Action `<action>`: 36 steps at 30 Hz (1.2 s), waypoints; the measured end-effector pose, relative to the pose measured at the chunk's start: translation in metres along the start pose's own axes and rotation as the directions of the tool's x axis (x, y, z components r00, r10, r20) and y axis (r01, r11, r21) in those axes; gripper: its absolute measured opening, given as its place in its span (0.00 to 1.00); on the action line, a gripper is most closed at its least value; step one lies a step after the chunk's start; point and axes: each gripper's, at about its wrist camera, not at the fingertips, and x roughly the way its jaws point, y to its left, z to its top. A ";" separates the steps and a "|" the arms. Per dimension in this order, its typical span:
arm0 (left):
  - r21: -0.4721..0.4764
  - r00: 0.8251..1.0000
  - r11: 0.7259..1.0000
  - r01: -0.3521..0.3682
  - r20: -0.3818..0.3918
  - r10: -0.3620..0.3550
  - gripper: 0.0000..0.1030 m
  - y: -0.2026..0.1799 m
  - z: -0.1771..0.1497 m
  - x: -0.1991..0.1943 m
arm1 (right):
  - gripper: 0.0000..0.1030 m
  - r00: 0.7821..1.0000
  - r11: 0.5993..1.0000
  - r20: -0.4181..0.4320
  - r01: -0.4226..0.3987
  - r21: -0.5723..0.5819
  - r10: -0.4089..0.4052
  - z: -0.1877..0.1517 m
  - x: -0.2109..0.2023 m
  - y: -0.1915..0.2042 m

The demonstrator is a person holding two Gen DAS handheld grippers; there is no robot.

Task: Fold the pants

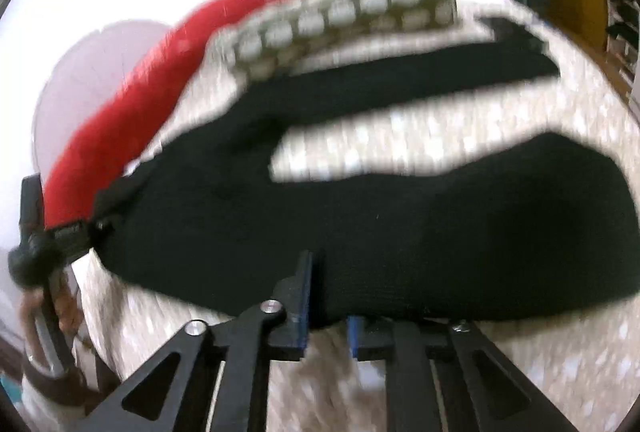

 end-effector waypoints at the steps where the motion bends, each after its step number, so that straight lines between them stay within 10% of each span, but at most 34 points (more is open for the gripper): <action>1: 0.002 1.000 1.000 -0.005 0.017 0.005 0.21 0.001 -0.003 -0.002 | 0.17 1.000 0.999 -0.014 -0.017 0.027 0.018 -0.007 -0.004 -0.007; 5: 0.004 0.999 1.000 -0.019 0.033 0.019 0.28 0.004 -0.005 -0.009 | 0.29 0.995 0.992 0.055 0.074 0.100 -0.080 -0.028 -0.057 -0.046; 11: 0.008 0.998 0.999 -0.050 0.036 0.050 0.32 0.008 -0.012 -0.010 | 0.48 0.896 0.899 0.162 0.373 0.230 -0.414 -0.012 -0.097 -0.115; 13: 0.011 0.998 0.998 -0.059 0.035 0.058 0.32 0.007 -0.011 -0.009 | 0.47 0.906 0.900 0.163 0.339 0.272 -0.390 0.001 -0.084 -0.134; 16: 0.008 0.997 0.997 -0.073 0.026 0.073 0.33 0.009 -0.011 -0.016 | 0.09 0.952 0.935 0.148 0.220 0.277 -0.268 0.010 -0.059 -0.144; 20: 0.035 0.991 0.994 -0.101 0.090 0.098 0.33 0.007 -0.010 -0.051 | 0.07 0.919 0.940 0.212 0.305 0.150 -0.332 0.011 -0.074 -0.115; 30: 0.091 0.993 0.992 -0.083 0.097 0.074 0.46 -0.015 0.002 -0.033 | 0.20 0.874 0.887 0.159 0.443 0.130 -0.460 0.006 -0.072 -0.117; 33: 0.123 0.995 0.989 -0.077 0.074 0.068 0.46 -0.026 0.016 -0.014 | 0.46 0.910 0.943 0.245 0.317 0.102 -0.333 0.028 -0.080 -0.096; 36: 0.132 0.996 0.989 -0.070 0.059 0.063 0.46 -0.034 0.033 0.003 | 0.46 0.958 0.988 0.248 0.152 -0.023 -0.142 0.060 -0.058 -0.062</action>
